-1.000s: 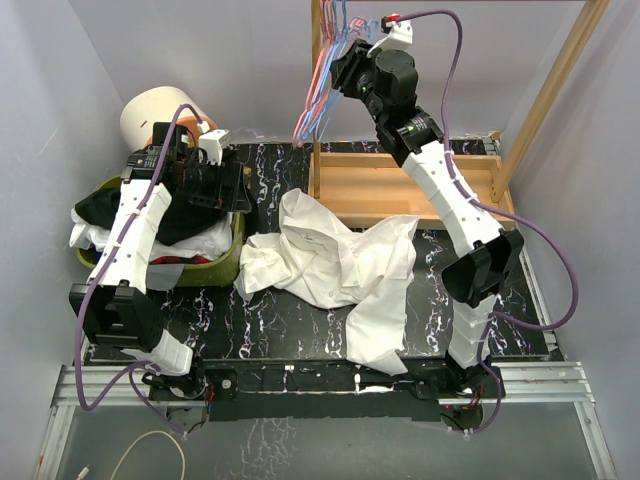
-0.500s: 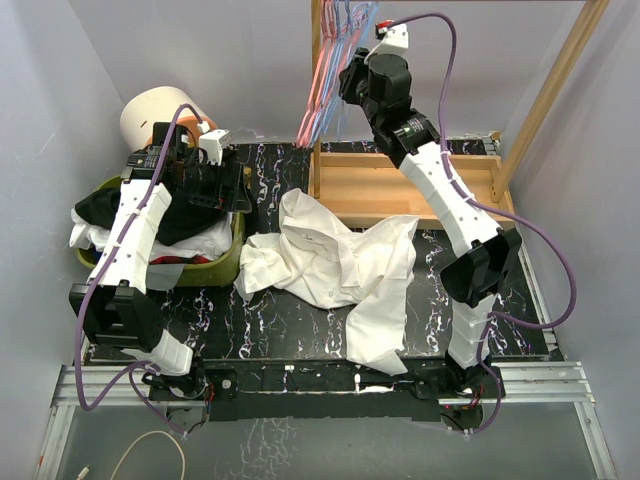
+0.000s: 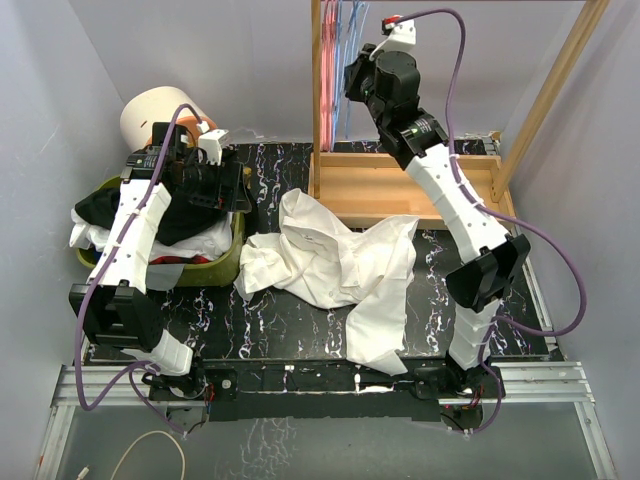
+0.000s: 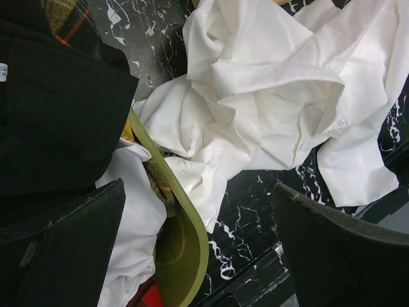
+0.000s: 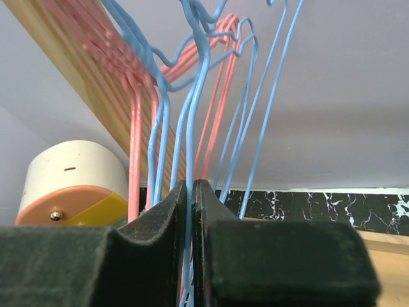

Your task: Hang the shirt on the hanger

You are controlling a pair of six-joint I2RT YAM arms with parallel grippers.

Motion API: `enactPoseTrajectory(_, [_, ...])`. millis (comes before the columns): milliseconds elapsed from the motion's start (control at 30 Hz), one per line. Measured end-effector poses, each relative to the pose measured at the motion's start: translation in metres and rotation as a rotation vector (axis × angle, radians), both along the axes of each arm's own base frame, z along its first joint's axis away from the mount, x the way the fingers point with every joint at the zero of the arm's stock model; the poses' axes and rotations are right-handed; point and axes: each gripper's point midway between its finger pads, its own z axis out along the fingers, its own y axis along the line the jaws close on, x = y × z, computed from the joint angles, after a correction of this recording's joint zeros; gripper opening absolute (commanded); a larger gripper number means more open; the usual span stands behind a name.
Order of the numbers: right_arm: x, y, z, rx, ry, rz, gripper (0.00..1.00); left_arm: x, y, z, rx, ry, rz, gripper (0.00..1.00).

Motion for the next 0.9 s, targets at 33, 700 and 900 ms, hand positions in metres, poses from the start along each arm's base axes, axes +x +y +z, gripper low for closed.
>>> enactPoseTrajectory(33, [-0.002, -0.001, 0.004, 0.003, -0.007, -0.001, 0.08, 0.0, 0.0, 0.0, 0.0, 0.0, 0.001, 0.97])
enactPoseTrajectory(700, [-0.071, -0.041, 0.038, 0.01, -0.064, -0.015, 0.08, -0.041, -0.065, -0.007, 0.007, 0.012, -0.291, 0.97])
enactPoseTrajectory(900, [-0.112, -0.059, 0.024, 0.038, -0.041, -0.002, 0.08, -0.028, -0.073, -0.01, 0.039, -0.034, -0.274, 0.97])
